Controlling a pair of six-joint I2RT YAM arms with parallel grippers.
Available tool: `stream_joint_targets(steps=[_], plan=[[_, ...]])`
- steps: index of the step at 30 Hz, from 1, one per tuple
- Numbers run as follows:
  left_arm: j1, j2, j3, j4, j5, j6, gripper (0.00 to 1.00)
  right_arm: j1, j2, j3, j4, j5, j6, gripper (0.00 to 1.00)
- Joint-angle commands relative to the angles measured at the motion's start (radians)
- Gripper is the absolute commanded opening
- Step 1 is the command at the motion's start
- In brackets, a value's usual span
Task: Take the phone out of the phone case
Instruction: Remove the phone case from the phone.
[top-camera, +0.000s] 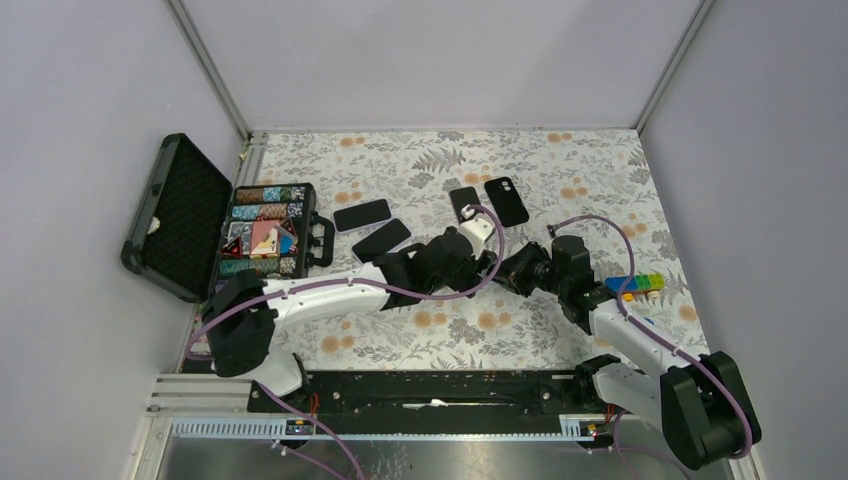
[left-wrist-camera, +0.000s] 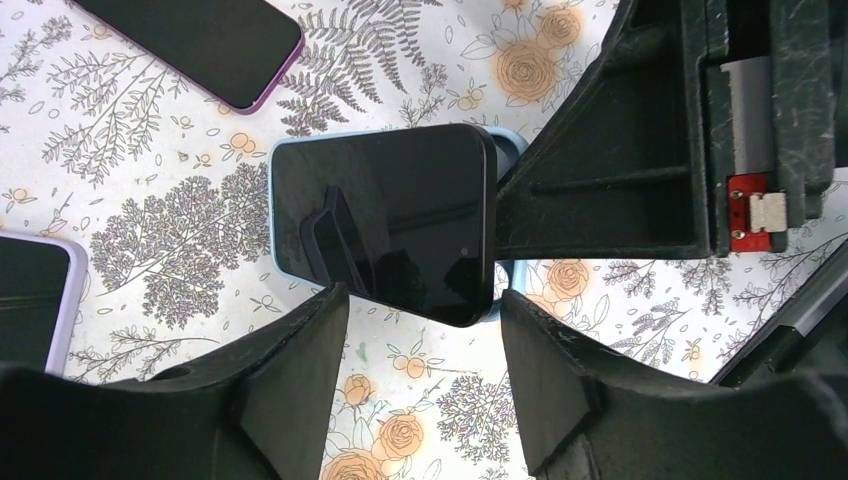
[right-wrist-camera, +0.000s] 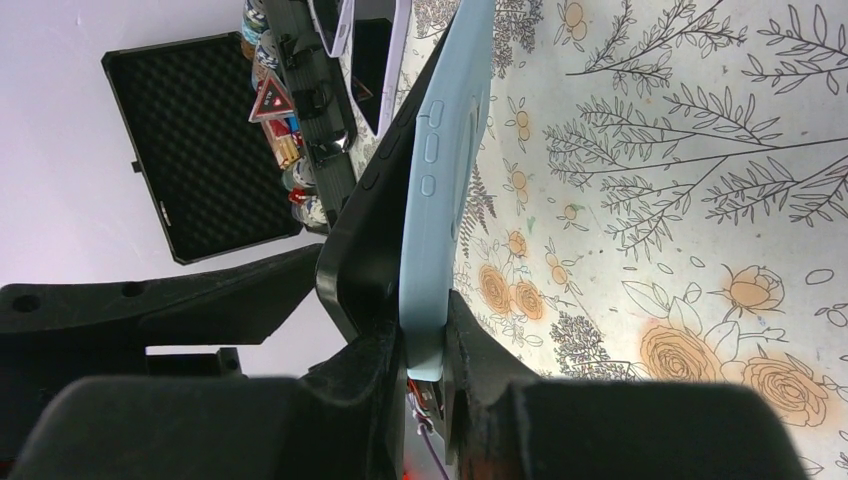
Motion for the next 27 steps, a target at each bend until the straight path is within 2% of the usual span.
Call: stream_joint_targets(steps=[1,5,8,13,19,27], plan=[[0.002,0.027,0.046,0.009,0.014,-0.005,0.59,-0.002,0.000,0.042,0.118,-0.036,0.021,0.00],[0.002,0.038,0.048,0.007,0.023,-0.001,0.59,-0.002,0.008,0.040,0.134,-0.042,0.029,0.00],[0.003,0.039,0.047,0.006,-0.026,-0.003,0.56,-0.002,0.007,0.041,0.135,-0.052,0.029,0.00],[0.006,0.065,0.087,-0.022,-0.049,-0.029,0.45,-0.003,0.005,0.039,0.112,-0.073,0.007,0.00],[0.014,0.062,0.078,-0.008,-0.113,-0.043,0.38,-0.002,-0.013,0.027,0.103,-0.092,-0.003,0.00],[0.018,0.121,0.103,-0.001,-0.126,-0.025,0.38,-0.002,-0.075,-0.004,0.052,-0.119,-0.046,0.00]])
